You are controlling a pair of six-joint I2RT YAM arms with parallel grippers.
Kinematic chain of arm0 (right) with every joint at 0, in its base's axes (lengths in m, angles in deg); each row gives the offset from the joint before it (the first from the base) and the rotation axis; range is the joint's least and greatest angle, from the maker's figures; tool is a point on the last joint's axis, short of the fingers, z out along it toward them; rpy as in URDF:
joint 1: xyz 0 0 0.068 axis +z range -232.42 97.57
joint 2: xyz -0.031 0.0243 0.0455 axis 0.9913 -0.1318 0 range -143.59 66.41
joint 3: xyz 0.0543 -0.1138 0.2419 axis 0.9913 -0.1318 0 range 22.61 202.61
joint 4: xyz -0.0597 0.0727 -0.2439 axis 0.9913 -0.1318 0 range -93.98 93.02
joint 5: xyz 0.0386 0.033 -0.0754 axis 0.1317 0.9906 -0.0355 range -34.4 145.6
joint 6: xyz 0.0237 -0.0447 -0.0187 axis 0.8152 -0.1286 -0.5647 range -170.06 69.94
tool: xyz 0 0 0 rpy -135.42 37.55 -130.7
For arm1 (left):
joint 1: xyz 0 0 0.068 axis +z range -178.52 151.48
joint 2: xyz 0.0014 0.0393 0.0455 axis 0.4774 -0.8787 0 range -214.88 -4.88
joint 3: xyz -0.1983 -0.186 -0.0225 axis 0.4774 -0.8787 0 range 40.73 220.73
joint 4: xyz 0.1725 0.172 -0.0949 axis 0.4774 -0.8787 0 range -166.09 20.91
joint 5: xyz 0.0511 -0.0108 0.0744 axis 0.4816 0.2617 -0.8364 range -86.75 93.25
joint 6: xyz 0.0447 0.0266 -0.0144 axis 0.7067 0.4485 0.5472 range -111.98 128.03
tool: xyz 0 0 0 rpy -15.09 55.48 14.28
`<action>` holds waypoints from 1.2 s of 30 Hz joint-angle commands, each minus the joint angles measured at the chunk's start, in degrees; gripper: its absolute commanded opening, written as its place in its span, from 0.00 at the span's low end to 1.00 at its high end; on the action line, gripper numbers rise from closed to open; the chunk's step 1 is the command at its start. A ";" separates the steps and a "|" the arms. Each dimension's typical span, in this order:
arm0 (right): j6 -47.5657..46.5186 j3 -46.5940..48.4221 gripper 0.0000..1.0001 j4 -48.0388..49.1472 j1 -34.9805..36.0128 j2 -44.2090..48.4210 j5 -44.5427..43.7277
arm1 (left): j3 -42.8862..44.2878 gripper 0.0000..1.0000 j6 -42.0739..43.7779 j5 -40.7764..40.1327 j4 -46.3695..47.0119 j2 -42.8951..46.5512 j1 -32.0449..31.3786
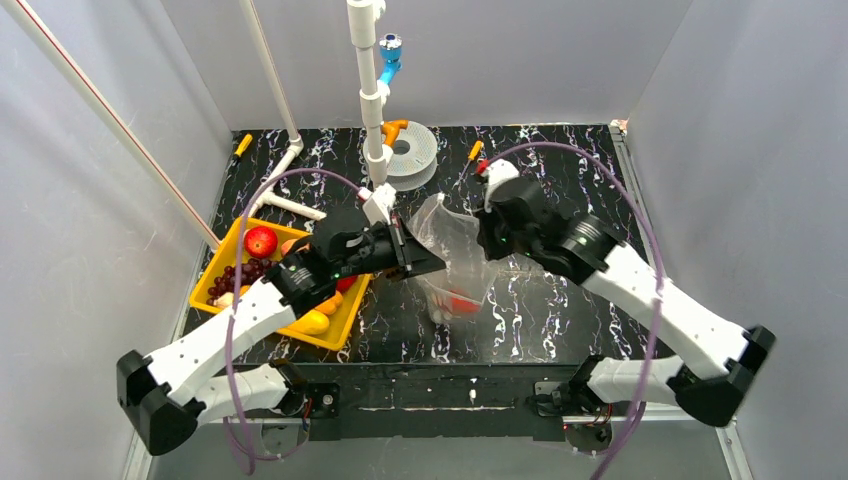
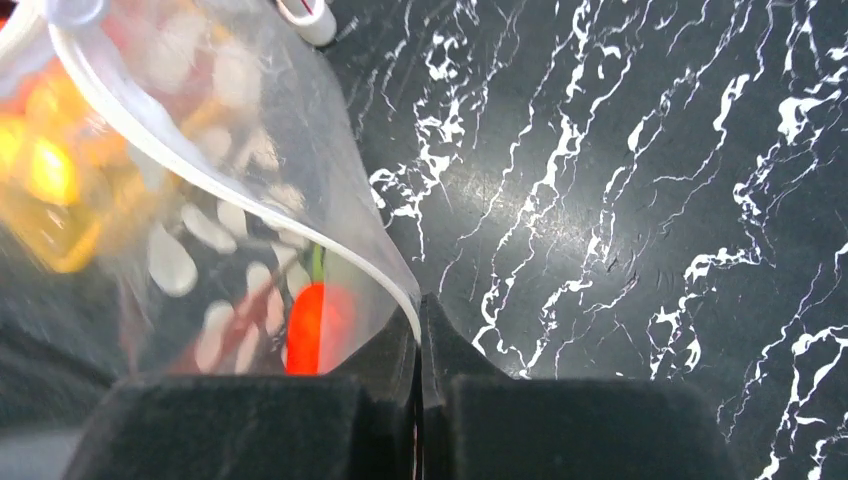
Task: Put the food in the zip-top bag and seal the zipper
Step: Adjust the zipper food storage bag at the center of the board, then pick up the fake vegetable from the bin.
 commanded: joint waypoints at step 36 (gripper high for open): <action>-1.19 -8.00 0.01 8.35 -0.21 9.99 -2.57 | 13.71 0.84 31.83 -44.43 -48.52 9.27 3.66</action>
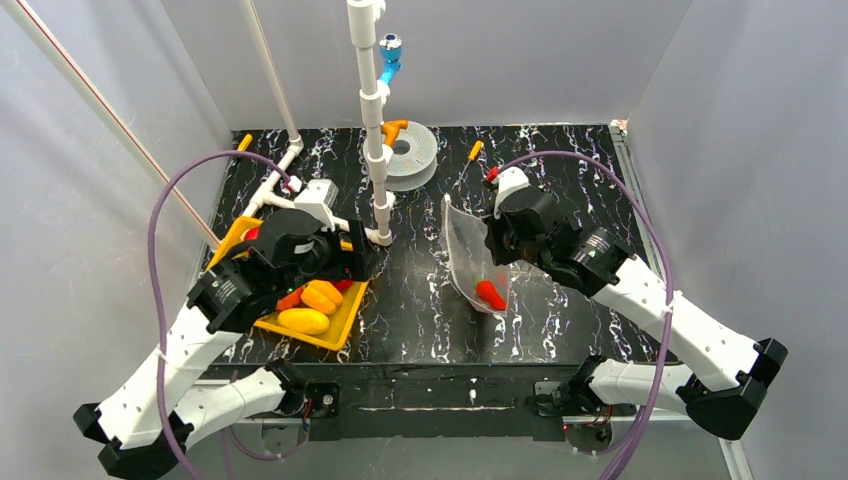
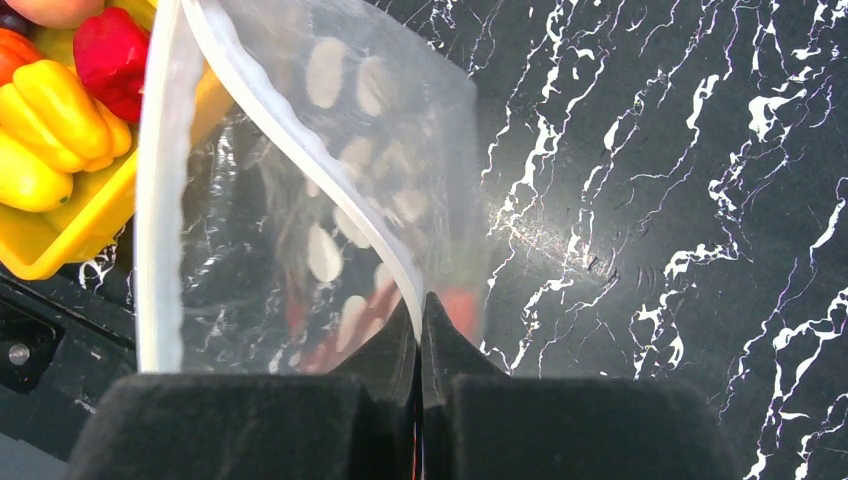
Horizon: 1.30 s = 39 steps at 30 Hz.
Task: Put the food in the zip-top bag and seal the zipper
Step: Pick up the fake vegetable from the bin.
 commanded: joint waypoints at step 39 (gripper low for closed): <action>1.28 -3.55 0.01 4.32 -0.20 4.03 -1.30 | -37.77 0.74 -38.38 -20.80 9.54 -7.36 18.84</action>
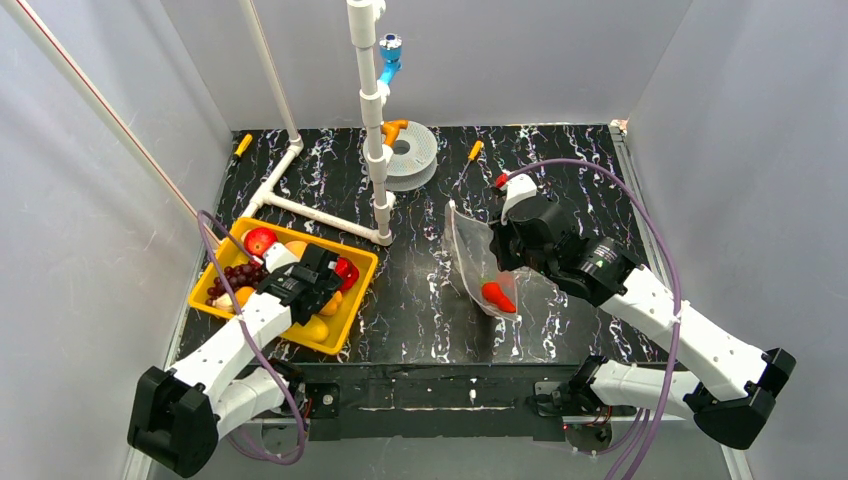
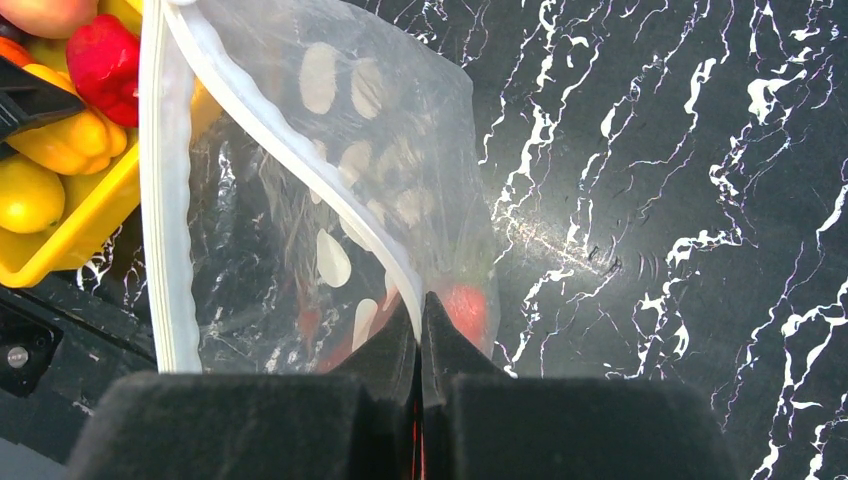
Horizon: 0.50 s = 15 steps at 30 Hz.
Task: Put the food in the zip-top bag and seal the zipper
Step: Pick up the fake vegetable from the bin.
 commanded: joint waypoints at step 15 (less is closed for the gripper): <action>0.03 0.39 0.01 2.99 -0.12 -0.22 -0.55 | 1.95 0.47 3.08 -1.02 -0.70 -1.40 1.50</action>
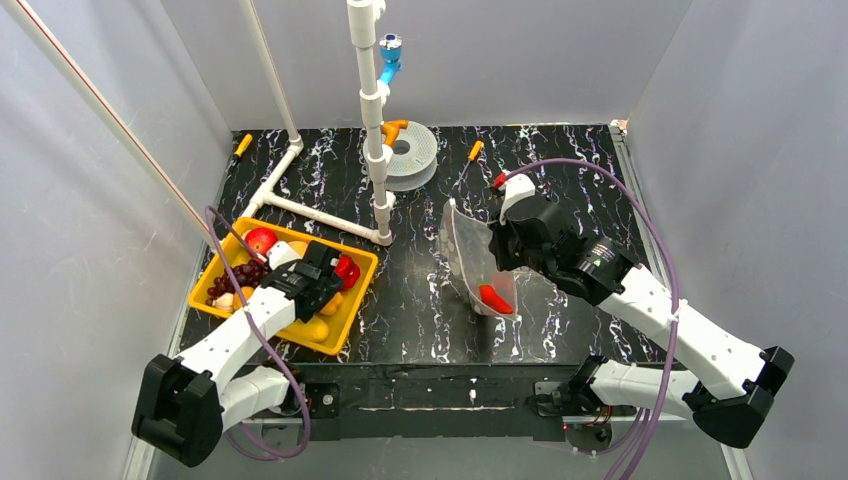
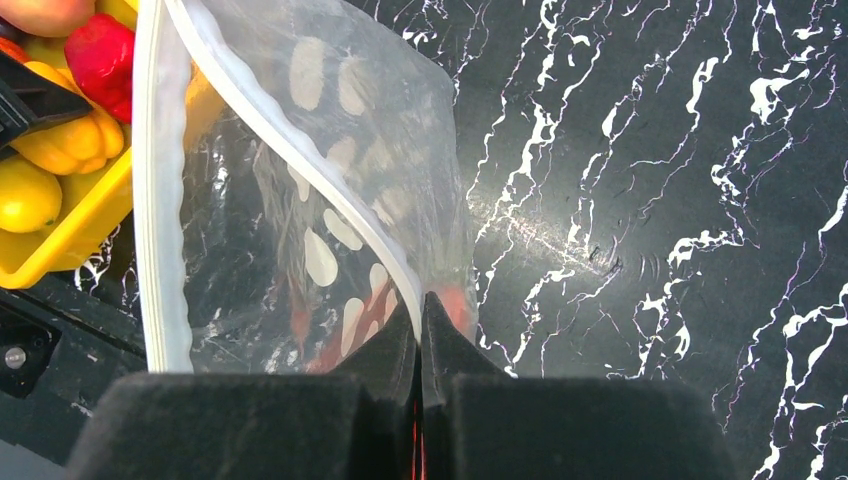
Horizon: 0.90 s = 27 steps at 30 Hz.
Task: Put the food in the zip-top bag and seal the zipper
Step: Pick up the fake vegetable from the bin, then place the fake vegetable in the zipper food storage bag.
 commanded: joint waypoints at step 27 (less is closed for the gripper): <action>1.98 1.99 0.01 4.53 -0.08 -1.98 5.33 | 6.17 0.41 14.52 69.70 62.54 14.71 -13.55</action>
